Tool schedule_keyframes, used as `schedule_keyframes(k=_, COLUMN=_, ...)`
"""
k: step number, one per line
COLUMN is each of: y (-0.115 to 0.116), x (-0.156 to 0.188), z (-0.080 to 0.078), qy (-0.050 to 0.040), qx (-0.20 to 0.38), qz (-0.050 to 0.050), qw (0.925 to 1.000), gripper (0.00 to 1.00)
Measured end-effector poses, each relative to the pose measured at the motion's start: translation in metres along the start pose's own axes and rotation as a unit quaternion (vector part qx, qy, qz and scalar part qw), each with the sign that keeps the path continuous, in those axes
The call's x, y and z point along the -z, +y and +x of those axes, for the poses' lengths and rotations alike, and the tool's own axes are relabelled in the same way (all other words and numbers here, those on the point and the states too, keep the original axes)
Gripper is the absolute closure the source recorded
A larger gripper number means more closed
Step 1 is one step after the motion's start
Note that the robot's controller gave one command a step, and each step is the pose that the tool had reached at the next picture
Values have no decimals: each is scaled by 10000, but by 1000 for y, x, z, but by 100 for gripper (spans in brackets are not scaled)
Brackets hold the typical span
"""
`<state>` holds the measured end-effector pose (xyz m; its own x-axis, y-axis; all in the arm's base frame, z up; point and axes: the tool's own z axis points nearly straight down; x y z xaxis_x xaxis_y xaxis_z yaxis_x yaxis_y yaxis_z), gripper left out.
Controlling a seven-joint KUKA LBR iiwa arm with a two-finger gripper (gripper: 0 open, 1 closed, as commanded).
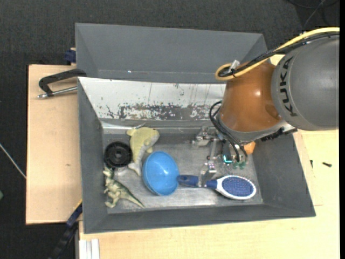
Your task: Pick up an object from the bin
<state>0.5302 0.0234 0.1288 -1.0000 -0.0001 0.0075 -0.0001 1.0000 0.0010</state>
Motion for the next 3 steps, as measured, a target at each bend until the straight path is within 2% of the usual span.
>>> schedule_keyframes(k=1, y=60, x=-57, z=22, qy=-68, qx=-296, qz=-4, qw=9995, gripper=0)
schedule_keyframes(k=2, y=58, x=-54, z=19, qy=-105, qx=-307, qz=-11, qw=9995, gripper=100)
schedule_keyframes(k=3, y=59, x=35, z=23, qy=-101, qx=-264, qz=-14, qw=9996, gripper=100)
